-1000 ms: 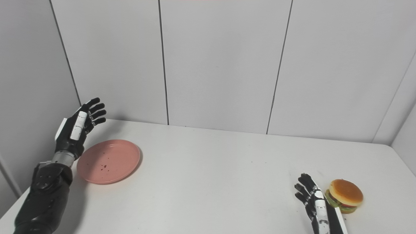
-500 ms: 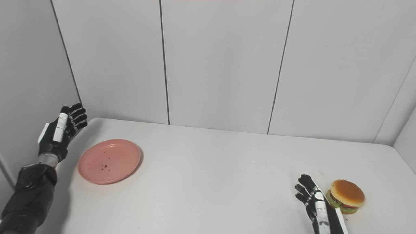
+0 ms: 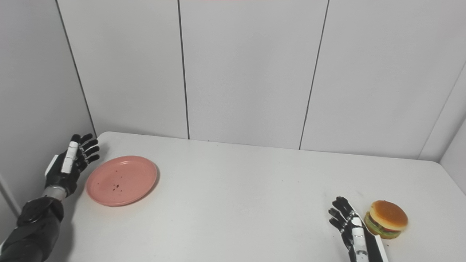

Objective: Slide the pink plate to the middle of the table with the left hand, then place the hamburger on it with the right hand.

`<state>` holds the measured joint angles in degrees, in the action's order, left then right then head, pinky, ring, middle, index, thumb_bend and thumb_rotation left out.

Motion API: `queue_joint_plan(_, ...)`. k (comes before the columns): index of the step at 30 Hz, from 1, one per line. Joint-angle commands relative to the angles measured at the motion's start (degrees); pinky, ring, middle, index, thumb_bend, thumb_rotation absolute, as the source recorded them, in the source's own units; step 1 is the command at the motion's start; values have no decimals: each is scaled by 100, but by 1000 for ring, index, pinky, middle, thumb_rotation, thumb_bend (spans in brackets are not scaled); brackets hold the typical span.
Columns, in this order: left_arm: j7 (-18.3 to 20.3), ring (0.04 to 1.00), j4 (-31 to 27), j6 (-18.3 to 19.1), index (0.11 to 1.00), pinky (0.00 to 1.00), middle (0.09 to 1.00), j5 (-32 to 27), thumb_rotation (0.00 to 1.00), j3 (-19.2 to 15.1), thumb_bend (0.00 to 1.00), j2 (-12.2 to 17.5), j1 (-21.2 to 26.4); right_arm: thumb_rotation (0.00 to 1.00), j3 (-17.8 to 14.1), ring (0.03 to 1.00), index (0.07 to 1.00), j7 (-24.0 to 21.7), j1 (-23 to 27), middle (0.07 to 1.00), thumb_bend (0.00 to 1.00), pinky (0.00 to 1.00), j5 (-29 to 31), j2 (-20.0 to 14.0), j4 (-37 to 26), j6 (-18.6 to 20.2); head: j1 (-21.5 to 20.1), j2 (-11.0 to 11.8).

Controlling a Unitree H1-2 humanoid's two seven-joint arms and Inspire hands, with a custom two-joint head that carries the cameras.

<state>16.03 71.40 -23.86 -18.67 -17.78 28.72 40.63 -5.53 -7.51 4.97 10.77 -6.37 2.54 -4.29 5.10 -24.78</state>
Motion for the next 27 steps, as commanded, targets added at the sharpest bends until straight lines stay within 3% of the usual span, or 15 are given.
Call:
queue_joint_plan(1, 67, 841, 73, -177, 805, 778, 819, 8, 812, -3, 933, 165, 330, 1000, 40, 861, 865, 67, -327, 881, 805, 876, 14, 136, 118, 136, -8, -16)
queue_joint_plan(9, -22, 833, 323, -206, 788, 807, 828, 63, 835, 62, 949, 37, 388, 1000, 62, 863, 868, 107, -357, 886, 790, 874, -17, 134, 35, 162, -34, -51)
queue_joint_plan(14, -110, 849, 292, -221, 828, 821, 847, 104, 860, 117, 949, -77, 375, 1000, 71, 869, 869, 106, -357, 890, 784, 880, -24, 142, 11, 164, -51, -69)
queue_joint_plan(17, -6, 841, 270, -178, 809, 789, 846, 30, 853, 91, 938, -150, 368, 1000, 82, 867, 868, 124, -366, 889, 782, 879, -51, 150, -27, 188, -74, -82)
queue_joint_plan(23, 341, 879, 207, -248, 853, 836, 877, -57, 852, 68, 959, -286, 320, 1000, 109, 865, 873, 151, -370, 891, 784, 871, -86, 152, -42, 196, -93, -101)
queue_joint_plan(27, 352, 877, 66, -235, 852, 844, 870, -56, 845, 66, 970, -407, 290, 1000, 124, 868, 873, 148, -360, 891, 780, 874, -71, 157, -34, 189, -114, -109)
